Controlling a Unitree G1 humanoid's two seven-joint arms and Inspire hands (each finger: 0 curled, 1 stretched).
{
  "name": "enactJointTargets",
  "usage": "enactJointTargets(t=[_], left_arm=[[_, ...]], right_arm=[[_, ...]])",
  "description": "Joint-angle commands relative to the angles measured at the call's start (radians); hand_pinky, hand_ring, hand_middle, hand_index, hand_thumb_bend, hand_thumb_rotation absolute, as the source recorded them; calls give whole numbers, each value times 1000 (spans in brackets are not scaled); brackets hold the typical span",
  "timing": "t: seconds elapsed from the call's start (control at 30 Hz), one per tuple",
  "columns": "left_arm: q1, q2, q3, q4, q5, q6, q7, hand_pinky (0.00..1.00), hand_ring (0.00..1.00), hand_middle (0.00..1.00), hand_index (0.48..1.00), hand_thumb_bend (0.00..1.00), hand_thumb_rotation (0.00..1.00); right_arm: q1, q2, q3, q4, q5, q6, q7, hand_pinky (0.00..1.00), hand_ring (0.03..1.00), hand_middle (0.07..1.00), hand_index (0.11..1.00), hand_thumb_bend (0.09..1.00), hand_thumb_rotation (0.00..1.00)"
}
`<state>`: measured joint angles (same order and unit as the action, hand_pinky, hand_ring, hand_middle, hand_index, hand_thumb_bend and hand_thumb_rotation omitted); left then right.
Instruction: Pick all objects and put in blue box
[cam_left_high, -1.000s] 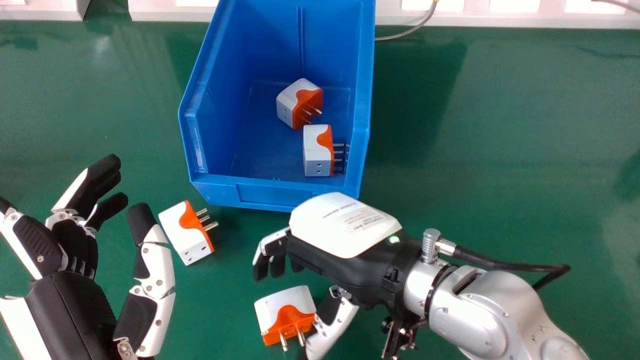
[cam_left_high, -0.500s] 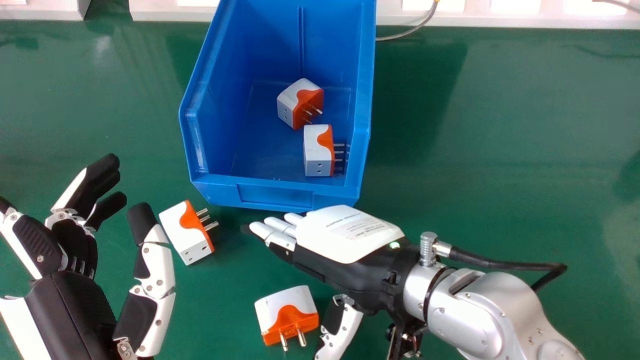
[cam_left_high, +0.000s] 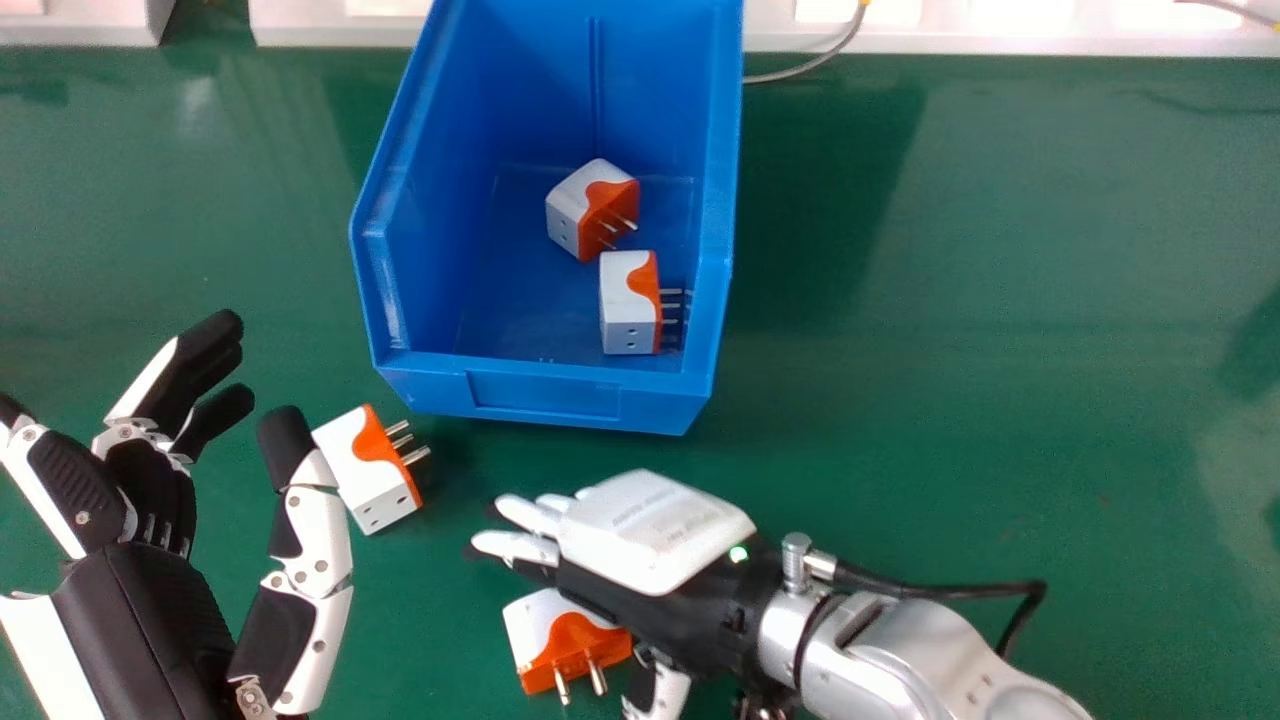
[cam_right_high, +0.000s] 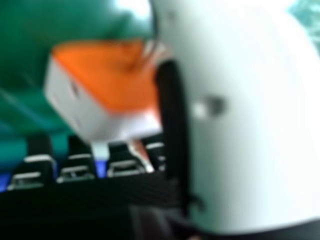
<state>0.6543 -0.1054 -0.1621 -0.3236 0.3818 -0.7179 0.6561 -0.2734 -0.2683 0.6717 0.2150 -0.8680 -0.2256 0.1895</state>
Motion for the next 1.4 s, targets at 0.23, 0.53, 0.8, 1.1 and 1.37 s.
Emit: enactJointTargets(t=[0.23, 0.53, 0.8, 1.1, 1.37], left_arm=[[0, -80, -26, -21, -5, -14, 1, 701, 746, 736, 733, 257, 0], [3, -82, -28, -25, -4, -11, 2, 699, 743, 735, 732, 252, 0], [8, -83, -32, -27, -6, -14, 3, 698, 742, 733, 734, 256, 0], [-2, -85, -29, -22, 2, -10, 5, 692, 742, 734, 728, 252, 0], [-17, -80, -22, -18, -4, -8, 1, 689, 740, 733, 726, 241, 0]], right_arm=[[-5, 45, 6, 154, 80, -98, -105, 351, 391, 510, 567, 509, 0], [-8, 39, 7, 125, 89, -96, -85, 357, 379, 504, 565, 504, 0], [1, 38, -5, 111, 119, -135, -110, 351, 382, 504, 553, 506, 0], [29, 14, -92, -23, 158, -223, -197, 264, 423, 477, 495, 515, 0], [41, -16, -169, -184, 206, -226, -136, 265, 405, 464, 509, 517, 0]])
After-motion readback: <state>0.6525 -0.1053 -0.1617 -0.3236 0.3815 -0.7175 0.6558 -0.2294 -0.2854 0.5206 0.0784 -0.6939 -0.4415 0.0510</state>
